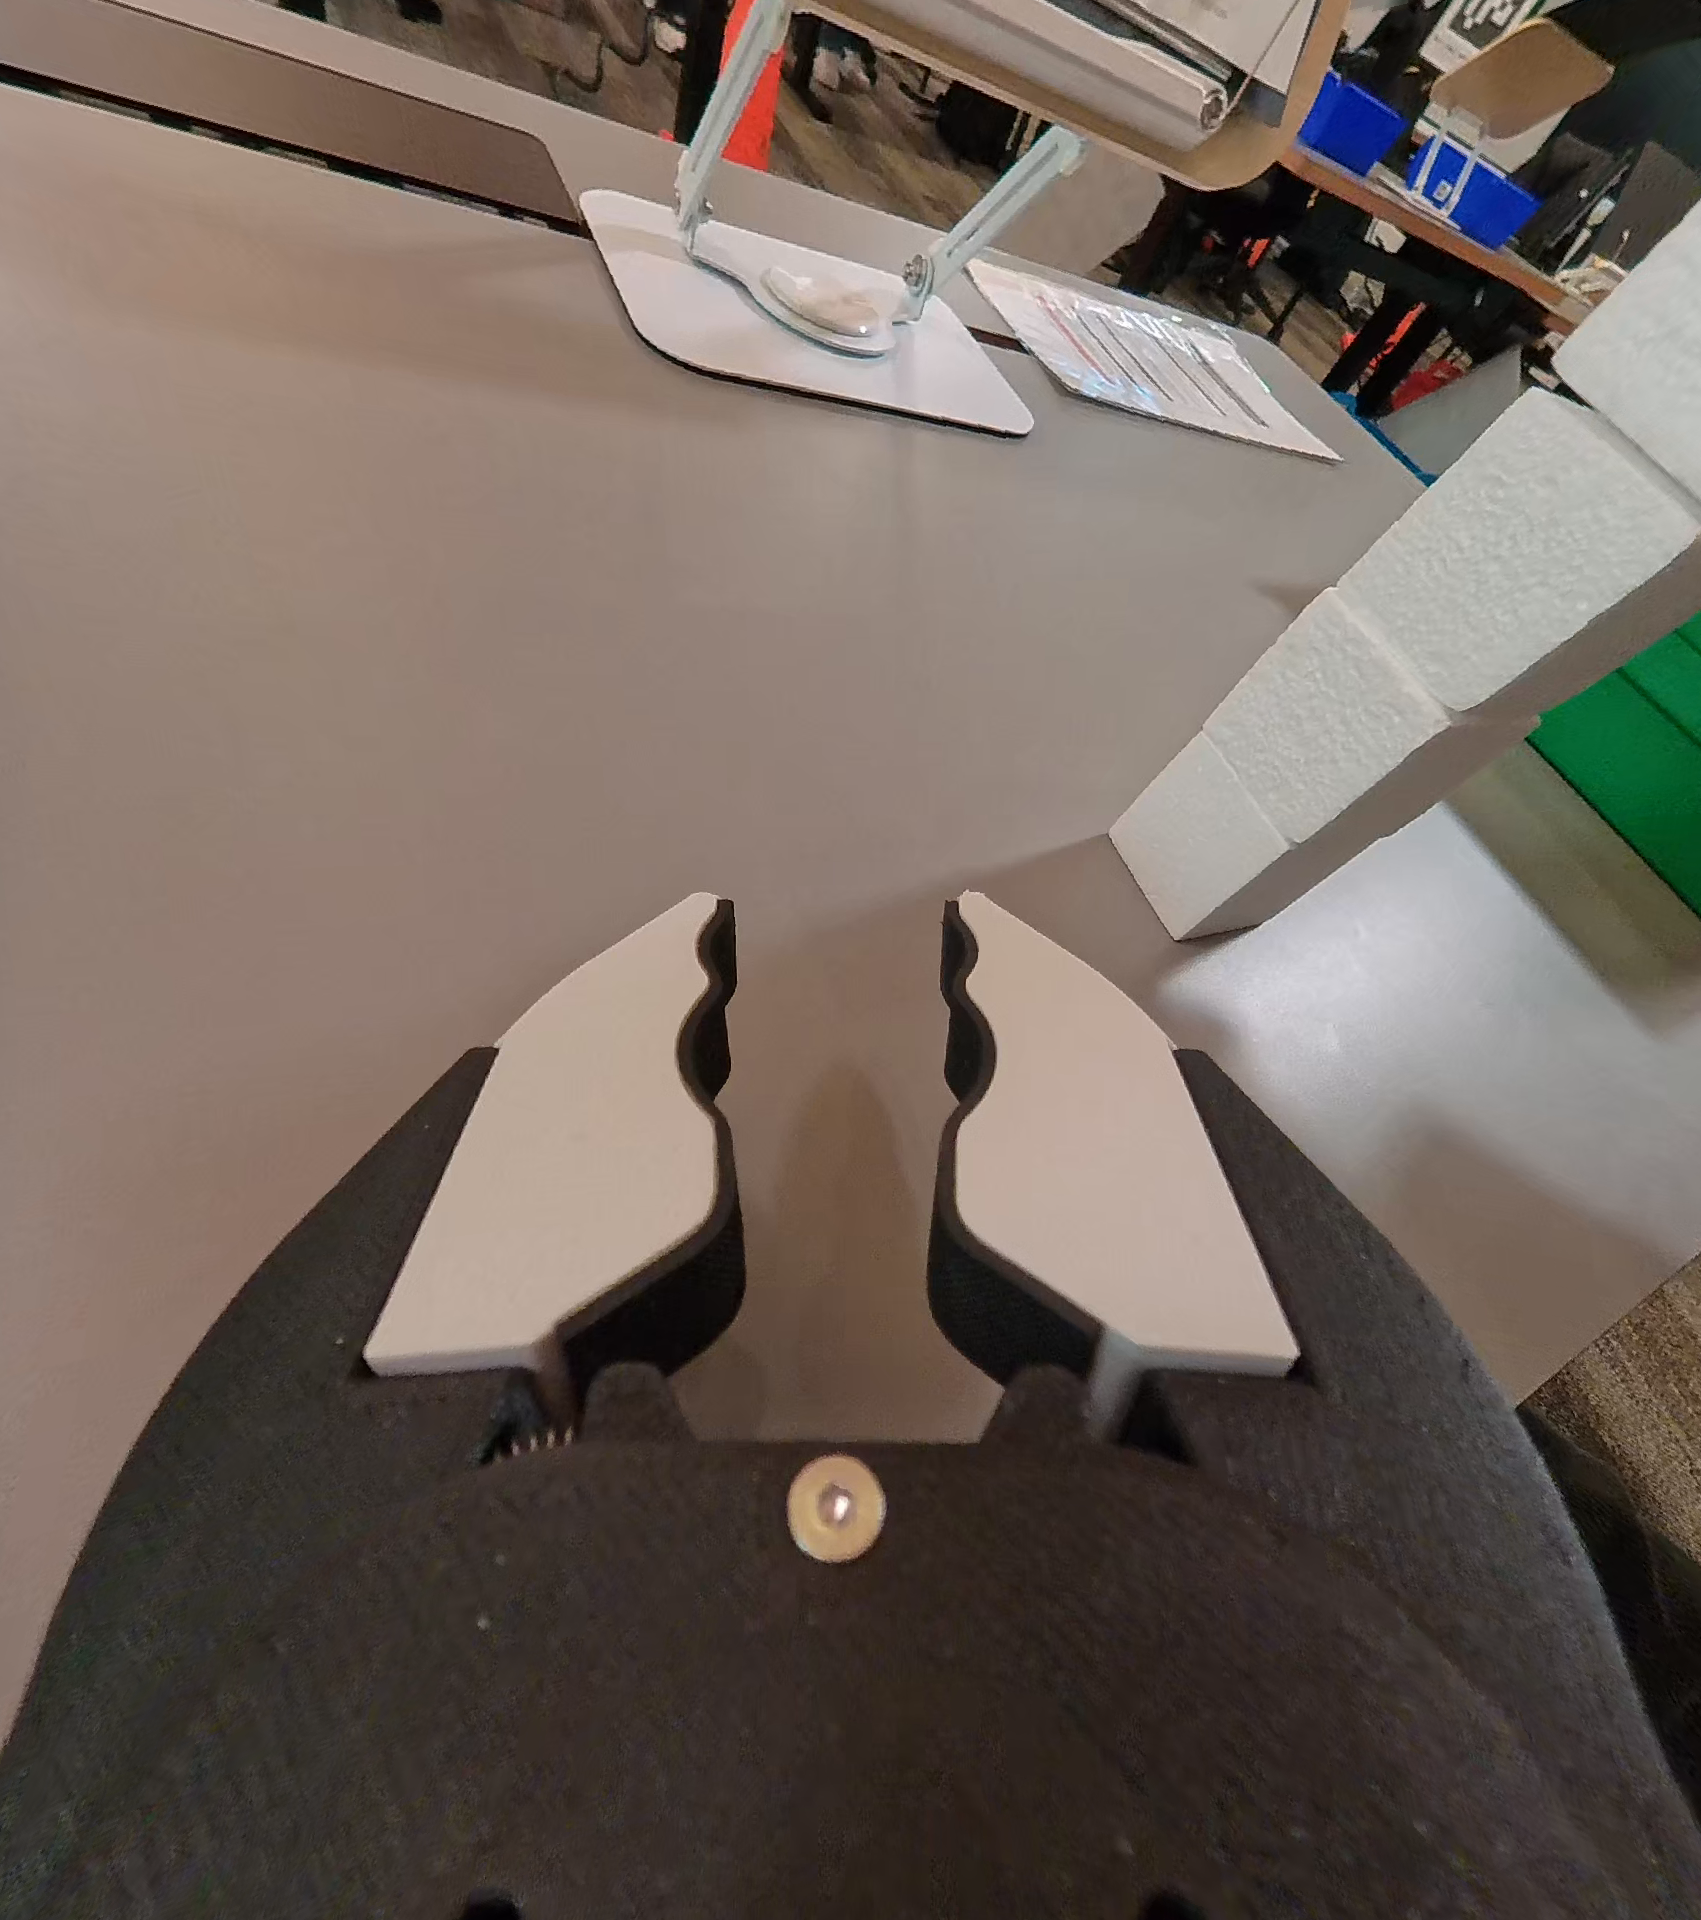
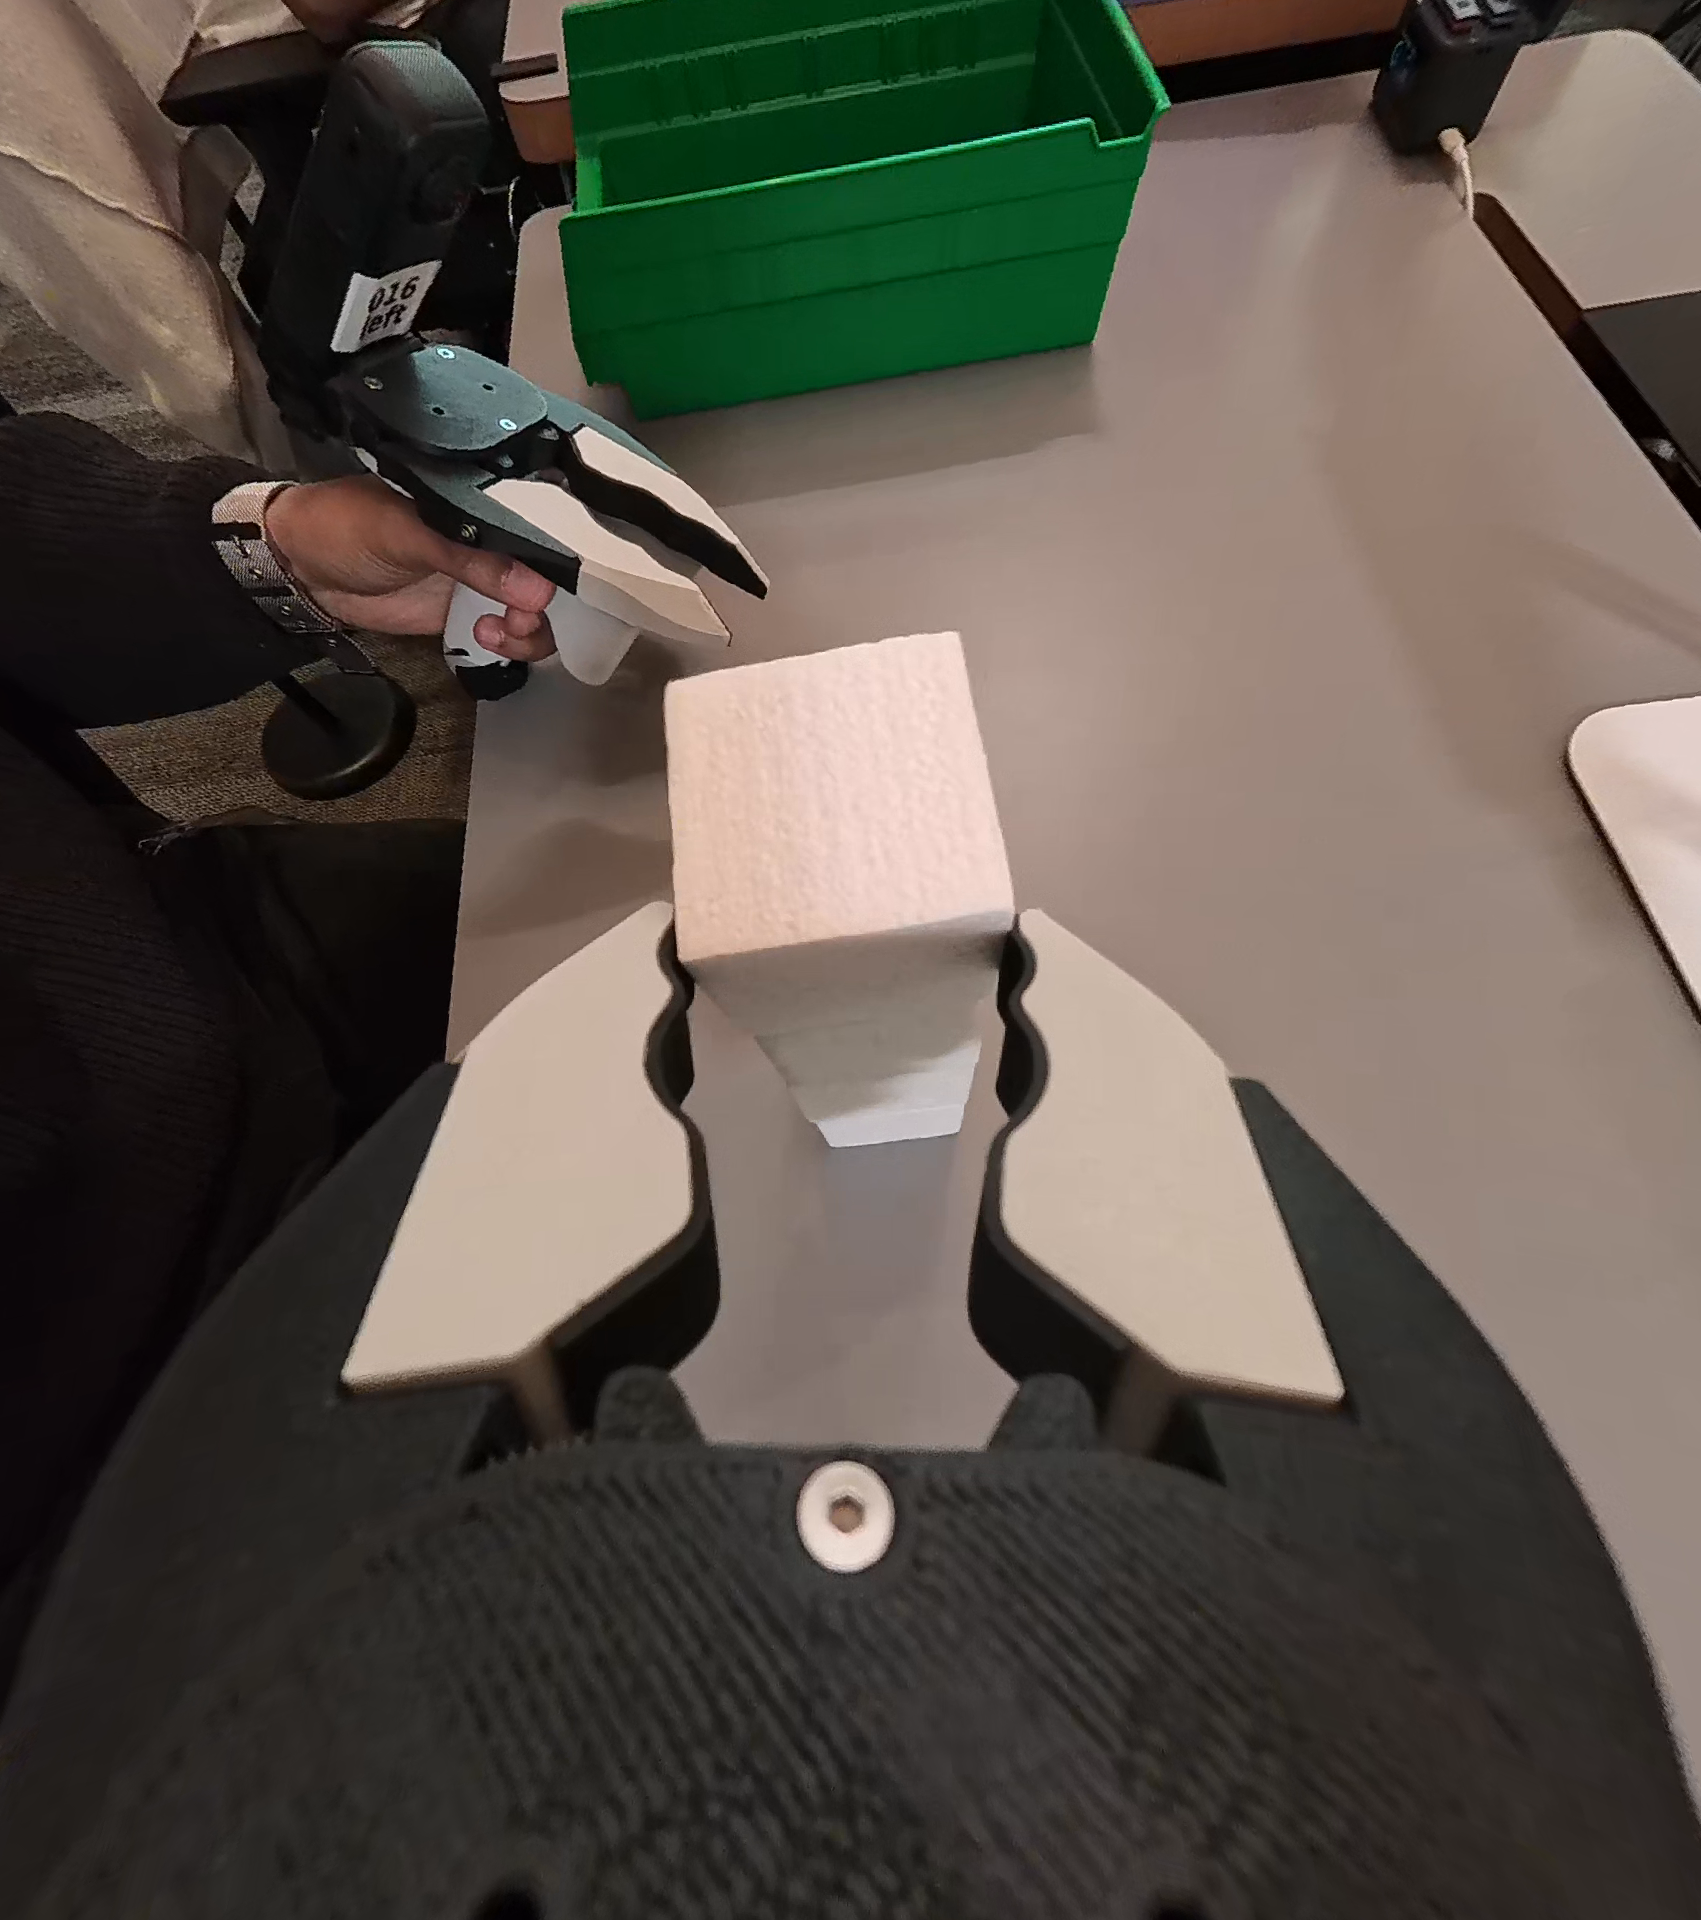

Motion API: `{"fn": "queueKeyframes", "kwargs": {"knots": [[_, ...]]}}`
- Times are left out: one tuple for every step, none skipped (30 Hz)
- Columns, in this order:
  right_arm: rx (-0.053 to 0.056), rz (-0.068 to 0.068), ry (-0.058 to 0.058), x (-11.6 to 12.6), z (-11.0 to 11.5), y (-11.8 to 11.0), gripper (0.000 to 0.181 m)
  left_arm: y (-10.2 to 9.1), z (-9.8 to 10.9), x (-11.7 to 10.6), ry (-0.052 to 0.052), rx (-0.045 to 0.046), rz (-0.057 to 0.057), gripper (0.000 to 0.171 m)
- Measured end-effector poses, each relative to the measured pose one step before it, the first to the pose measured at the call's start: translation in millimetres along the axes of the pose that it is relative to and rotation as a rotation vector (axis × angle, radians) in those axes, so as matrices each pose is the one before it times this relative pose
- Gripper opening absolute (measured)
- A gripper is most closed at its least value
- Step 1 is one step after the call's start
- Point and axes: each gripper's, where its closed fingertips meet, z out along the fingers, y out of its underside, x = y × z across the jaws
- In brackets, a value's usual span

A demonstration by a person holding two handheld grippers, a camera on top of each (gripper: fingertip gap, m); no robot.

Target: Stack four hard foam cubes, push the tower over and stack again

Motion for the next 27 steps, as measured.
{"fn": "queueKeyframes", "kwargs": {"knots": [[0.0017, 0.0007, -0.0014, -0.18, 0.30, -0.34, 0.058, 0.02, 0.05, 0.06, -0.0001, -0.00010, 0.0002, 0.039], [0.0006, -0.0003, 0.0007, 0.18, 0.14, -0.15, 0.058, 0.09, 0.08, -0.10, -0.0001, -0.00040, 0.0001, 0.039], [0.0005, 0.0001, 0.0013, 0.33, 0.15, -0.16, 0.058, 0.05, 0.03, 0.10, 0.0002, -0.00037, 0.0001, 0.039], [0.0013, 0.0011, -0.0005, 0.08, 0.10, -0.08, 0.058, -0.01, 0.00, 0.04, 0.0002, 0.00005, -0.0001, 0.039], [0.0003, 0.0014, 0.0005, 0.29, 0.04, 0.03, 0.058, 0.02, -0.01, -0.02, -0.0002, -0.00017, 0.0000, 0.039], [0.0005, 0.0014, 0.0005, 0.31, -0.08, -0.03, 0.058, -0.01, -0.04, -0.02, -0.0004, 0.00045, 0.0001, 0.039], [0.0006, 0.0009, 0.0009, 0.32, -0.11, 0.11, 0.058, -0.14, -0.07, -0.05, 0.0000, 0.00035, 0.0001, 0.039], [0.0007, 0.0001, 0.0014, 0.29, -0.02, -0.06, 0.058, 0.04, -0.02, 0.03, 0.0001, -0.00031, -0.0003, 0.039], [0.0004, 0.0005, 0.0004, 0.24, -0.02, -0.04, 0.058, 0.05, 0.04, -0.14, 0.0000, -0.00016, -0.0005, 0.039], [0.0003, -0.0003, -0.0011, -0.14, 0.16, 0.00, 0.058, -0.02, -0.05, -0.05, 0.0000, 0.00011, -0.0005, 0.039], [0.0004, -0.0012, 0.0000, -0.03, 0.15, -0.01, 0.058, 0.04, -0.07, 0.07, 0.0001, 0.00009, 0.0000, 0.039], [0.0012, -0.0007, -0.0006, -0.14, 0.15, -0.19, 0.058, -0.05, -0.04, 0.14, 0.0001, 0.00015, 0.0004, 0.039], [0.0013, -0.0005, -0.0010, -0.23, 0.29, -0.16, 0.058, 0.02, 0.05, 0.03, -0.0001, -0.00010, 0.0006, 0.039], [0.0010, -0.0013, 0.0015, 0.13, 0.41, -0.10, 0.059, 0.05, -0.03, -0.03, -0.0001, -0.00038, 0.0002, 0.039], [0.0014, -0.0017, 0.0046, 0.44, 0.50, -0.18, 0.064, 0.09, 0.14, 0.05, 0.0003, -0.00033, -0.0003, 0.039], [0.0013, -0.0018, 0.0029, -0.02, 0.63, -0.23, 0.069, 0.15, 0.00, 0.07, 0.0007, -0.00047, -0.0003, 0.039], [-0.0011, -0.0010, 0.0009, -0.14, 0.49, 0.04, 0.072, 0.07, 0.07, 0.10, 0.0006, -0.00089, 0.0000, 0.039], [-0.0019, 0.0000, 0.0037, 0.32, 0.35, -0.06, 0.073, 0.16, 0.00, -0.06, -0.0002, -0.00055, 0.0000, 0.039], [-0.0016, 0.0000, 0.0036, 0.41, 0.05, 0.10, 0.074, 0.01, -0.05, 0.04, 0.0000, 0.00030, 0.0000, 0.039], [0.0010, 0.0001, 0.0002, 0.00, -0.04, -0.30, 0.075, -0.01, 0.07, 0.15, 0.0005, 0.00012, 0.0000, 0.039], [0.0022, 0.0016, -0.0009, -0.11, -0.55, -0.31, 0.075, 0.06, 0.01, -0.01, 0.0002, -0.00085, 0.0000, 0.039], [0.0026, 0.0016, 0.0049, 0.72, -0.88, -0.39, 0.076, 0.16, 0.06, 0.07, 0.0001, -0.00052, -0.0001, 0.039], [0.0042, 0.0005, 0.0093, 1.41, -1.74, -0.81, 0.077, 0.02, 0.10, 0.07, 0.0002, -0.00048, -0.0003, 0.039], [0.0097, -0.0011, 0.0115, 1.58, -2.44, -1.77, 0.079, 0.00, 0.00, 0.06, 0.0003, 0.00001, -0.0003, 0.039], [0.0190, -0.0045, 0.0179, 2.30, -3.81, -3.50, 0.080, 0.00, 0.06, 0.12, 0.0003, 0.00006, -0.0001, 0.039], [0.0297, -0.0078, 0.0280, 3.49, -5.14, -5.51, 0.082, -0.11, -0.07, 0.03, -0.0004, 0.00060, 0.0000, 0.039], [0.0406, -0.0086, 0.0377, 4.81, -6.68, -7.85, 0.085, -0.17, -0.10, -0.05, -0.0004, 0.00100, 0.0001, 0.039]]}}
